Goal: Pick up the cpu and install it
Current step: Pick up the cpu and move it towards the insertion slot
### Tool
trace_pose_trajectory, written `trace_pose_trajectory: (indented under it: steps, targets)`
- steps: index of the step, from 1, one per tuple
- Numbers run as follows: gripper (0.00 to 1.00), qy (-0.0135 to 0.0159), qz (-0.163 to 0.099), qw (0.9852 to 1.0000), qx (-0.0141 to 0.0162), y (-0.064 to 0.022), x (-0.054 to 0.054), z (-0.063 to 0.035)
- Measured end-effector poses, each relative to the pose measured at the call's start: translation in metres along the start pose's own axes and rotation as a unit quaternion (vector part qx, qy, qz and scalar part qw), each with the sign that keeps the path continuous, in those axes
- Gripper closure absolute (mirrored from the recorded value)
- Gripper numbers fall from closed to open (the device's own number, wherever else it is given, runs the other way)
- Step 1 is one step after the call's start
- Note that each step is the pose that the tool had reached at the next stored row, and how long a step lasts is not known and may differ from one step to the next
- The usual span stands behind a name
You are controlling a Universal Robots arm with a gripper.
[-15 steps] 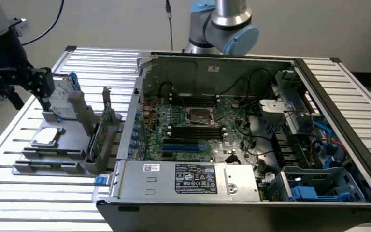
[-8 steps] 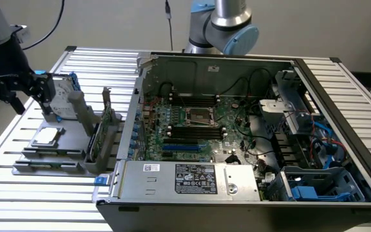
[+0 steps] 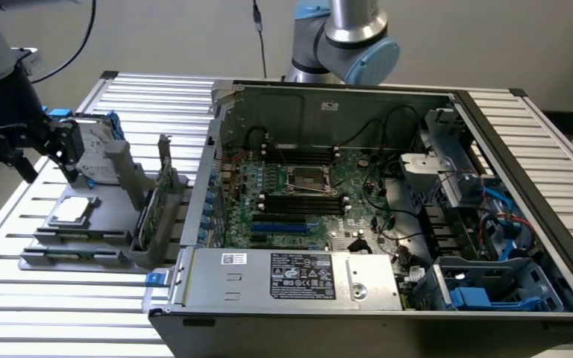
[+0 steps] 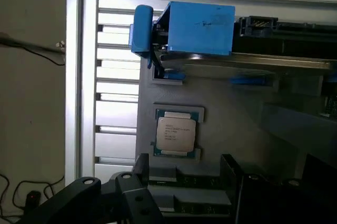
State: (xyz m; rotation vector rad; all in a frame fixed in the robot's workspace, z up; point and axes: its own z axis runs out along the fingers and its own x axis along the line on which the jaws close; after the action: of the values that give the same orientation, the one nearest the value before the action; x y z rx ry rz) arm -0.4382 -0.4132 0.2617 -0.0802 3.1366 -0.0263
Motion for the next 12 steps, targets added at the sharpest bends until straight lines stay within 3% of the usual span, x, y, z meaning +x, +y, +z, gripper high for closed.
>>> trace_pose_trajectory:
  steps: [6, 12]
  targets:
    - [0.35, -0.0007, 0.000, 1.0000, -0.0099, -0.0074, 0.000, 0.0096]
    - [0.35, -0.0009, 0.000, 0.9999, -0.0154, -0.0082, 0.001, 0.0205]
